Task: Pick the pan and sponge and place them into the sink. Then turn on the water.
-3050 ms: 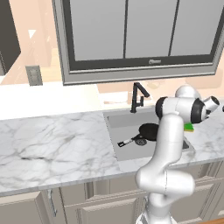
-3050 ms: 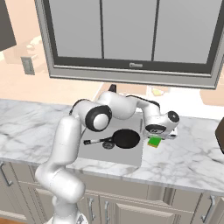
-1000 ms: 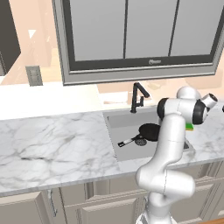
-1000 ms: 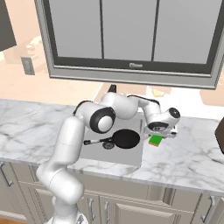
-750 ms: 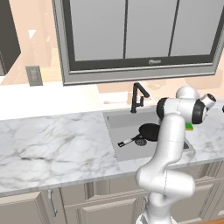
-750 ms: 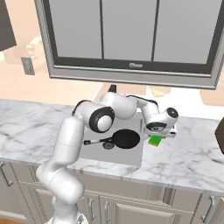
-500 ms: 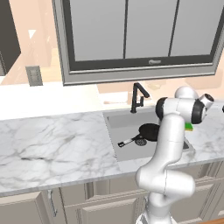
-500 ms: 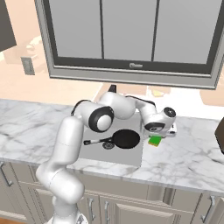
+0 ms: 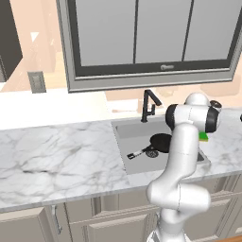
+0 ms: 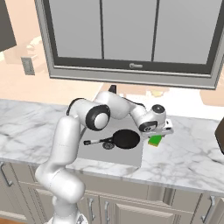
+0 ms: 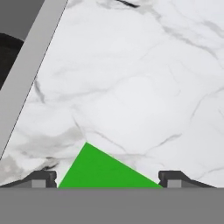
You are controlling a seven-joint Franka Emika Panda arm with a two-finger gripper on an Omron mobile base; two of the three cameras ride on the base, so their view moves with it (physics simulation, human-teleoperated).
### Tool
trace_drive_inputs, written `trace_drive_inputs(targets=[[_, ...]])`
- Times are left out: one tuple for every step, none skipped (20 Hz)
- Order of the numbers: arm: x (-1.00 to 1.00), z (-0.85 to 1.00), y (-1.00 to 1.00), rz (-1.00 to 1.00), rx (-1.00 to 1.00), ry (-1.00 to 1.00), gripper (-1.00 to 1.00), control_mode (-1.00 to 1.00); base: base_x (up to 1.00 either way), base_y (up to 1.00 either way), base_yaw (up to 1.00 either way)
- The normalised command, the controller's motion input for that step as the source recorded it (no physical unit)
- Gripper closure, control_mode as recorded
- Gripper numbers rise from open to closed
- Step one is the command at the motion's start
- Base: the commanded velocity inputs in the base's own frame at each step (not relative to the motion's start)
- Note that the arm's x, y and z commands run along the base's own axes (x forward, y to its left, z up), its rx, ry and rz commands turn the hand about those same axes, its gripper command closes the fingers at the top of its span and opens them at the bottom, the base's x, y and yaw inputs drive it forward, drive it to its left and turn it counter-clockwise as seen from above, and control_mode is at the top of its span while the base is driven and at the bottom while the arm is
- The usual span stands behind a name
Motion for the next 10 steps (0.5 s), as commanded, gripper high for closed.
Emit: trace_drive_inputs(targets=[[0.0, -0.24, 0.0, 0.0, 0.0, 0.0, 1.0, -1.0, 0.0, 0.0, 0.0], [0.0, -0.05, 0.0, 0.0, 0.0, 0.0, 1.0, -1.0, 0.0, 0.0, 0.0], [0.0, 0.0, 0.0, 0.0, 0.0, 0.0, 1.0, -1.0, 0.0, 0.0, 0.0], [0.0, 0.0, 0.0, 0.0, 0.0, 0.0, 1.0, -1.0, 0.0, 0.0, 0.0], [0.0, 0.0, 0.0, 0.0, 0.01, 0.0, 1.0, -1.0, 0.0, 0.0, 0.0], [0.0, 0.0, 0.0, 0.0, 0.02, 0.0, 1.0, -1.0, 0.0, 0.0, 0.0], [0.0, 0.0, 0.0, 0.0, 0.04, 0.0, 1.0, -1.0, 0.0, 0.0, 0.0], [0.0, 0.0, 0.0, 0.0, 0.06, 0.0, 1.0, -1.0, 0.0, 0.0, 0.0], [0.0, 0.02, 0.0, 0.0, 0.09, 0.0, 1.0, -1.0, 0.0, 0.0, 0.0], [0.0, 0.08, 0.0, 0.0, 0.1, 0.0, 1.0, -1.0, 0.0, 0.0, 0.0]])
